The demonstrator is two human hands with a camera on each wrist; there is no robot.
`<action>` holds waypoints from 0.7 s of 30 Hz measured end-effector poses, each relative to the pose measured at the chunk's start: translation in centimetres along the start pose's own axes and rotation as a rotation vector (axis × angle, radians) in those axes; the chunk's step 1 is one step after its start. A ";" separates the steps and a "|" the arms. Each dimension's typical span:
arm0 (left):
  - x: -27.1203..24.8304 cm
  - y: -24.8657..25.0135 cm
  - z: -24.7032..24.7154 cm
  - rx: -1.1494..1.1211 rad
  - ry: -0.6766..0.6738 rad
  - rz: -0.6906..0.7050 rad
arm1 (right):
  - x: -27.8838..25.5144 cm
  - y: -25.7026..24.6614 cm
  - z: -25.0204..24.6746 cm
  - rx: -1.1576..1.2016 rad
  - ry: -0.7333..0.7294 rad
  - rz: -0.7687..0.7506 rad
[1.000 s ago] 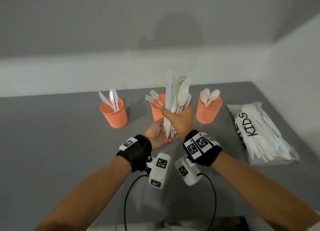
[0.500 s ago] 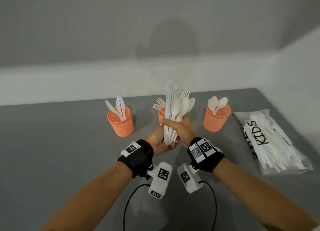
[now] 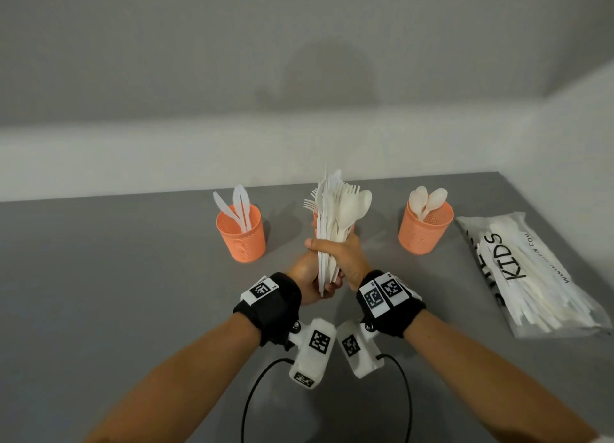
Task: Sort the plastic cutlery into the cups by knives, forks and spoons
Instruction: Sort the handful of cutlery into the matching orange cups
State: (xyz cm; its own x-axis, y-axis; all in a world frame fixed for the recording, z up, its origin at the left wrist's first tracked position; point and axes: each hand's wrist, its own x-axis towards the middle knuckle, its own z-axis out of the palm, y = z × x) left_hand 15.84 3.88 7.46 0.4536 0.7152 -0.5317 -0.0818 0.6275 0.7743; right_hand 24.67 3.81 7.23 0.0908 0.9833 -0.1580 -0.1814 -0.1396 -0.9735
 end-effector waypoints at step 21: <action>-0.6 0.2 -2.2 0.640 -0.108 0.265 | 0.3 0.0 -0.7 0.078 -0.284 0.315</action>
State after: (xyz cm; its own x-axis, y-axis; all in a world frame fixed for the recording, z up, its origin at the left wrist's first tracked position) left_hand 13.59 4.22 7.20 0.5794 0.7634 -0.2854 0.3219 0.1074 0.9407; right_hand 25.37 3.99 7.02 -0.2515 0.8890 -0.3827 -0.2318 -0.4393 -0.8679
